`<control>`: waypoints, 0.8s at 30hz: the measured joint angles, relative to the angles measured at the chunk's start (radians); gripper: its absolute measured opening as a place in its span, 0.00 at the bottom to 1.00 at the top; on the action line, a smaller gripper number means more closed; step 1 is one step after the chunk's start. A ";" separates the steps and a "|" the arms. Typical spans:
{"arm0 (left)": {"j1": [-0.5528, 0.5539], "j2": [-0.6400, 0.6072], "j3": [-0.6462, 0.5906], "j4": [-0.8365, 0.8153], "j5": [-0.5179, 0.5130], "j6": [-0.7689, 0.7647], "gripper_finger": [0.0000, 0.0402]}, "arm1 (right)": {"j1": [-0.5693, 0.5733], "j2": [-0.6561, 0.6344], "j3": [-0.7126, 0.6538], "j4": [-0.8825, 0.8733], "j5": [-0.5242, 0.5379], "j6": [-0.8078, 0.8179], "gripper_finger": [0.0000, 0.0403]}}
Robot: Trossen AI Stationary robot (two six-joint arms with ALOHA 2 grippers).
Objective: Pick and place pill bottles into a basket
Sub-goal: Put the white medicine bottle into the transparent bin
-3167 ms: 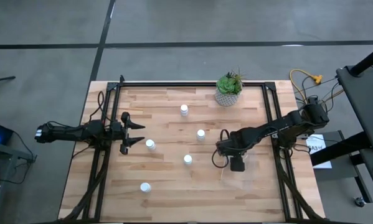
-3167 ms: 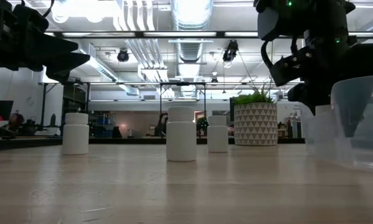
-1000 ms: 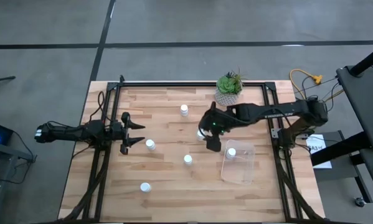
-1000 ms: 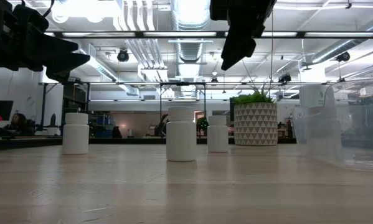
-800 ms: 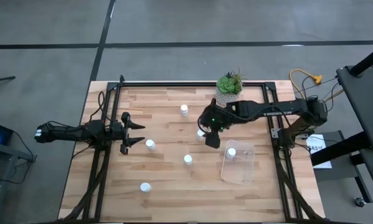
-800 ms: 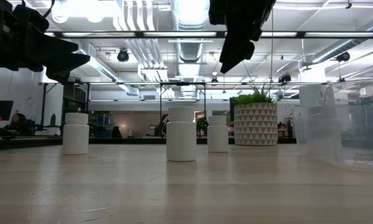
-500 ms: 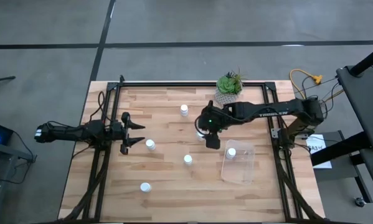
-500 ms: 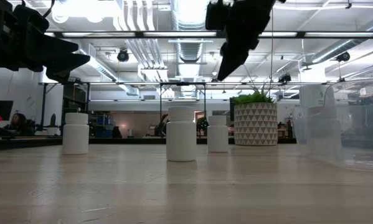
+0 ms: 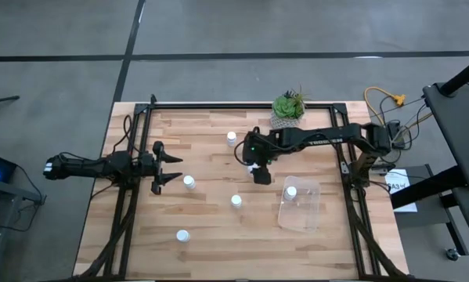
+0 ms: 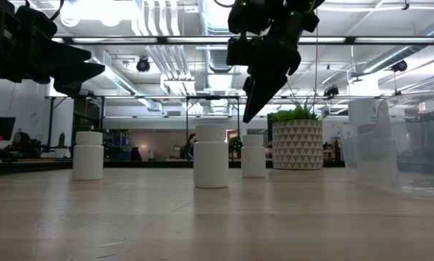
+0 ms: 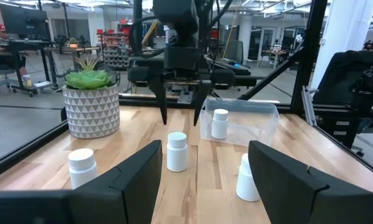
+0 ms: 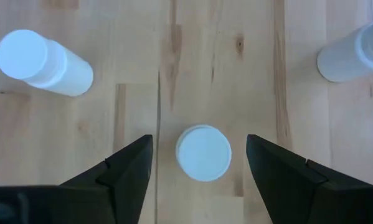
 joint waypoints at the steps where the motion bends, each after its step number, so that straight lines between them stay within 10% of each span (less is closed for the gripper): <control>1: 0.000 0.000 0.000 0.000 0.000 0.000 0.55 | -0.004 0.000 0.000 0.000 -0.001 -0.011 0.62; 24: 0.000 0.000 0.000 0.000 0.000 0.000 0.55 | -0.023 0.109 -0.003 0.036 -0.057 -0.045 0.59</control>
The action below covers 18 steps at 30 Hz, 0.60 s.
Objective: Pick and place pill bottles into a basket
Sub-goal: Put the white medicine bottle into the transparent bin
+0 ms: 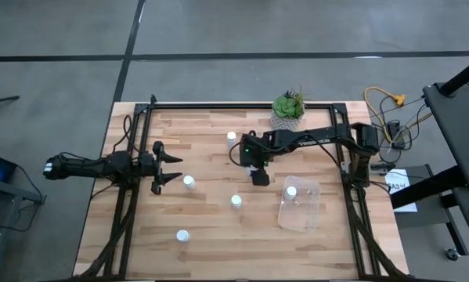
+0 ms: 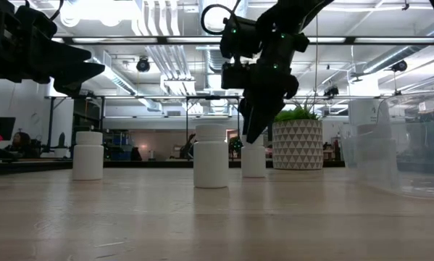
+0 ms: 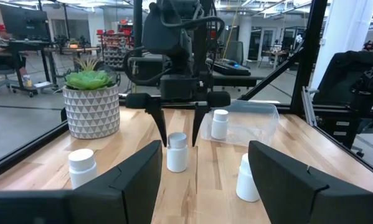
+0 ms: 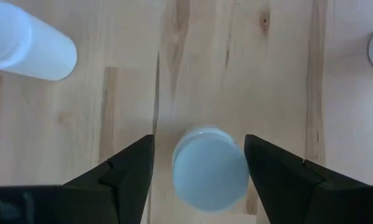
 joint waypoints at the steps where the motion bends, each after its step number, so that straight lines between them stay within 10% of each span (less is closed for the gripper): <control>1: 0.000 0.000 0.000 0.000 0.000 0.000 0.55 | -0.001 0.002 0.000 -0.001 0.001 0.005 0.58; 18: 0.000 0.002 0.000 0.000 0.000 0.000 0.55 | 0.000 -0.039 -0.001 -0.114 0.021 0.090 0.36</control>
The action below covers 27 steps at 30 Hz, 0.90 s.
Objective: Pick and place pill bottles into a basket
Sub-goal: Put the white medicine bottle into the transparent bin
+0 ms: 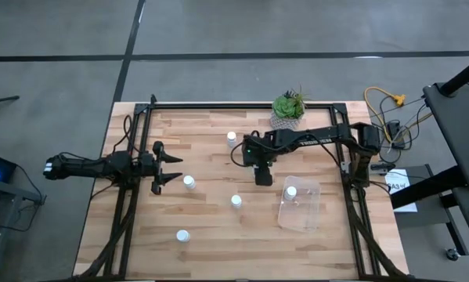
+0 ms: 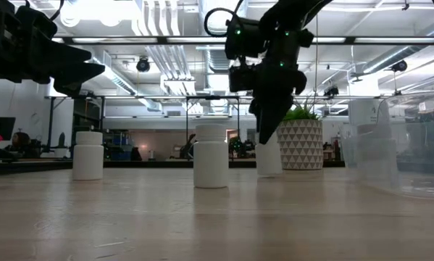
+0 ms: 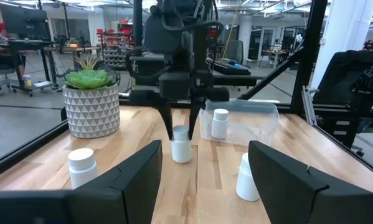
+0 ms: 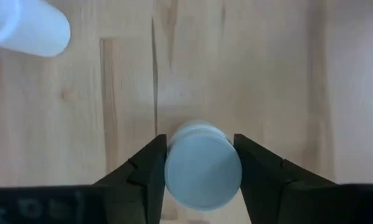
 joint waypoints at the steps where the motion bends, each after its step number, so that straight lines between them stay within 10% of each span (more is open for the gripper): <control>1: 0.000 0.000 0.000 0.000 0.000 0.000 0.55 | 0.001 -0.018 0.000 -0.007 0.013 0.019 0.36; 27: 0.000 -0.001 0.000 0.000 0.000 0.000 0.55 | 0.306 -0.524 -0.018 -0.369 0.325 0.557 0.36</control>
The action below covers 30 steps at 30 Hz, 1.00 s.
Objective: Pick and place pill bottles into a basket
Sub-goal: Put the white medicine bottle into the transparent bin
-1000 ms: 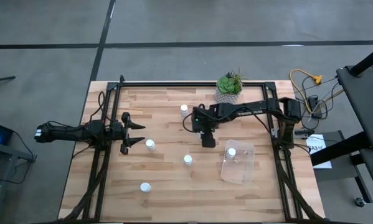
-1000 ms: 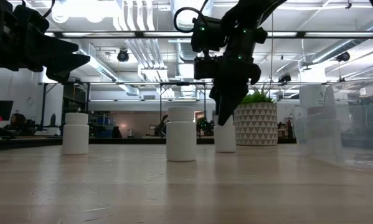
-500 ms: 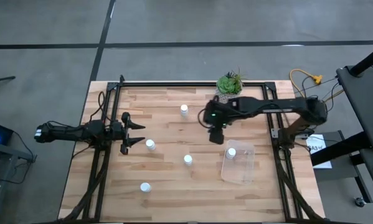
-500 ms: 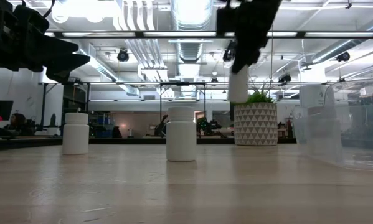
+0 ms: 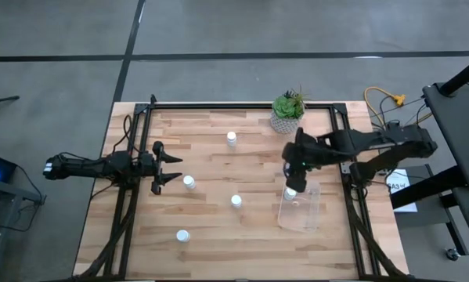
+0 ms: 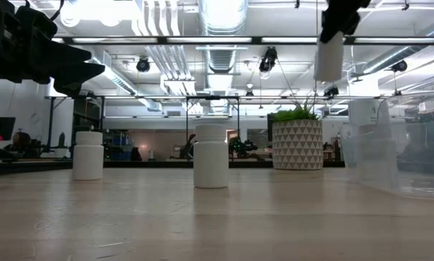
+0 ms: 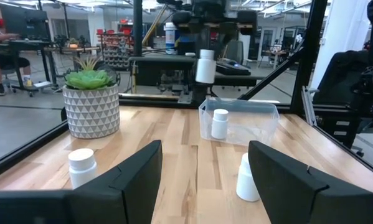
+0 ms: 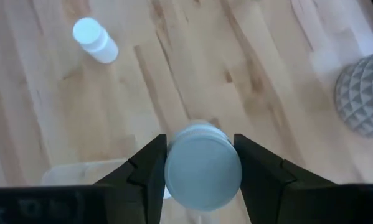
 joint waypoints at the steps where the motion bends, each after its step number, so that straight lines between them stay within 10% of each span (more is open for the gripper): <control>1: 0.000 0.000 0.000 0.000 0.000 0.000 0.55 | 0.025 0.000 -0.001 -0.011 0.012 0.030 0.36; 13: 0.000 0.001 0.000 0.000 0.000 0.000 0.55 | 0.355 -0.020 -0.029 -0.176 0.135 0.429 0.36; 30: 0.000 0.002 0.000 0.000 0.000 0.000 0.55 | 0.409 -0.141 -0.408 0.058 0.111 0.669 0.36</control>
